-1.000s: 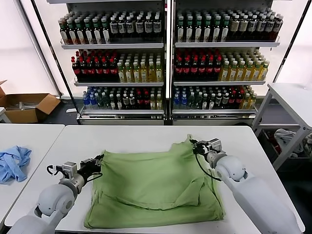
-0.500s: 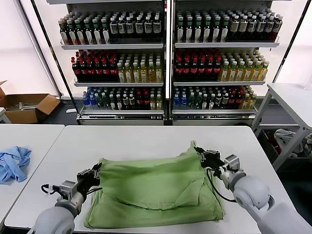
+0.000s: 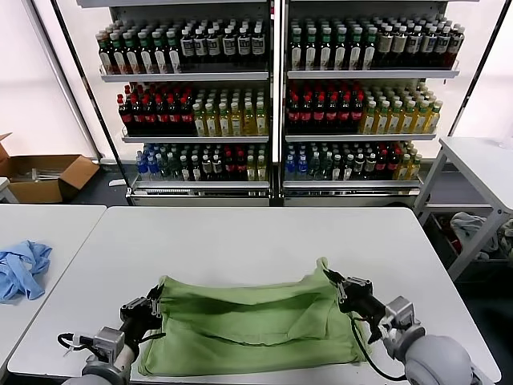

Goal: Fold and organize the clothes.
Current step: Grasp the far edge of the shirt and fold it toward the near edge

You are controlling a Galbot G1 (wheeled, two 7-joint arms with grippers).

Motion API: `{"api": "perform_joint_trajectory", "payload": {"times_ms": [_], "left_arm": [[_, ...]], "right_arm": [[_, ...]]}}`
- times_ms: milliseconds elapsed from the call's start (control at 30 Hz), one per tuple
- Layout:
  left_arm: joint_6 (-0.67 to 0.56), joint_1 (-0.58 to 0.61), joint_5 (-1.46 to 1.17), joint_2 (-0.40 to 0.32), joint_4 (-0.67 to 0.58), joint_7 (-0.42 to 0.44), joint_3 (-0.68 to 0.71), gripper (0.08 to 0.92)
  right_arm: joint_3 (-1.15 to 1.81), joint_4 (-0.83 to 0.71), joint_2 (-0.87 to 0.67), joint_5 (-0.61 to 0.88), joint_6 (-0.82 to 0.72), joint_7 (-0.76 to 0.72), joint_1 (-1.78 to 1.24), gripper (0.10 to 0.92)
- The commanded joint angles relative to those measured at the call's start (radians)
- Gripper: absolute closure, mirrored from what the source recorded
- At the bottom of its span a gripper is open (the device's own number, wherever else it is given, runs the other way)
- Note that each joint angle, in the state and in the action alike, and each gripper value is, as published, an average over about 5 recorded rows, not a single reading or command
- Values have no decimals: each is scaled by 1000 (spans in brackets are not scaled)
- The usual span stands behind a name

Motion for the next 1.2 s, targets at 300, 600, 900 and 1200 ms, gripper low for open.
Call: {"api": "perform_joint_trajectory", "payload": {"times_ms": [300, 600, 900, 1200], "left_arm": [[-34, 147, 121, -19, -4, -34, 13, 919], [-51, 173, 151, -38, 14, -66, 60, 919], [-50, 127, 146, -46, 51, -69, 82, 919], [4, 116, 144, -21, 33, -65, 66, 882]], "right_arm": [[122, 77, 17, -92, 55, 5, -271, 919], [74, 54, 62, -122, 96, 130, -301, 919], [-46, 38, 132, -122, 96, 384, -283, 791], [-119, -6, 179, -65, -92, 729, -191, 531]]}}
